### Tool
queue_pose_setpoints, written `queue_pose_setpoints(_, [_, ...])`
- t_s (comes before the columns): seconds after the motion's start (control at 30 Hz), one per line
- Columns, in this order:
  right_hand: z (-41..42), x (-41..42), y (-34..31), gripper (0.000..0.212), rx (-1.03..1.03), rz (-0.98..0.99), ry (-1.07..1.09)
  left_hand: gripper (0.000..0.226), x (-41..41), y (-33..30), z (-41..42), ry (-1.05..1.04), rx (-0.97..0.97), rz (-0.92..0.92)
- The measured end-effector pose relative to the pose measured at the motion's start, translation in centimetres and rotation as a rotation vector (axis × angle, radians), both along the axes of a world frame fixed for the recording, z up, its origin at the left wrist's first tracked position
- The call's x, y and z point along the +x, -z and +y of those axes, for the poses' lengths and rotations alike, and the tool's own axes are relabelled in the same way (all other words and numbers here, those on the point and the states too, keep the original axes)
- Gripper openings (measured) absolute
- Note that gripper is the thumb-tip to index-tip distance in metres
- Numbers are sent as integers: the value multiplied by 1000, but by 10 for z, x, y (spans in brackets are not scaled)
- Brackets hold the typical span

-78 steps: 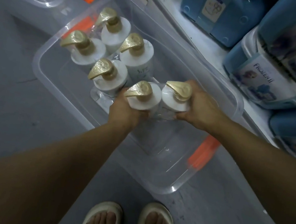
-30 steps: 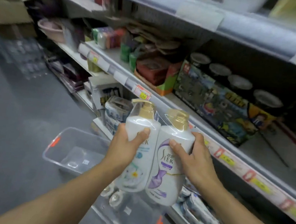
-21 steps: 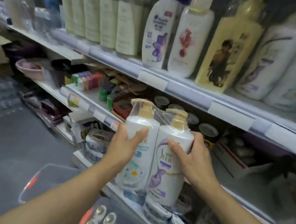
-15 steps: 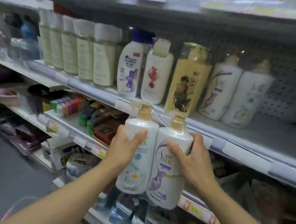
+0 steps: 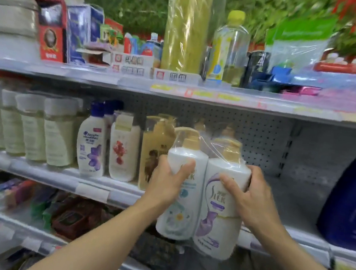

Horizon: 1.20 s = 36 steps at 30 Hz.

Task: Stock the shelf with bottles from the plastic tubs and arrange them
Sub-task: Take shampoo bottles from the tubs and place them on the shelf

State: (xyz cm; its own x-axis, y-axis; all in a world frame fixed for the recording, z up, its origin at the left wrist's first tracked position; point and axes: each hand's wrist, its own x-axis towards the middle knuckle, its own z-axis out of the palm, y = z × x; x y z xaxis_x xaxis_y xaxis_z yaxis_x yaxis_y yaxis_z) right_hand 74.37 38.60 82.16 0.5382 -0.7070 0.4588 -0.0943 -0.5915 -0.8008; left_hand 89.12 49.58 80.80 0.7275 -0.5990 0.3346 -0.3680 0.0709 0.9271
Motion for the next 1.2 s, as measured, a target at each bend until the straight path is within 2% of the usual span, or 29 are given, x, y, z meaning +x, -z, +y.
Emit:
queue_pose_setpoints(0.07, [-17, -8, -9, 40, -2, -13, 38, 49, -6, -12, -22, 2, 1, -14])
queue_pose_setpoints(0.23, [-64, -24, -24, 37, -1, 2, 86, 26, -20, -32, -72, 66, -13, -65])
queue_pose_setpoints(0.37, [-98, -33, -31, 36, -34, 61, 150, 39, -29, -39, -106, 83, 29, -92])
queue_pose_setpoints(0.5, [-128, -36, -31, 37, -8, 72, 120, 51, -30, -36, -139, 49, 80, -45])
queue_pose_setpoints(0.83, [-161, -33, -4, 39, 100, -27, 19, 45, -29, -8, -168, 51, 42, 27])
queue_pose_setpoints(0.93, [-159, -30, -3, 40, 117, -22, 11, 49, -27, -5, -165, 6, 79, -35])
queue_pose_setpoints(1.03, [-157, -31, -4, 40, 110, 18, 19, 66, -25, 0, -158, -95, 168, -192])
queue_pose_setpoints(1.2, [-158, -40, 17, 48, 85, 253, -9, 61, -37, 33, -148, -158, 385, -320])
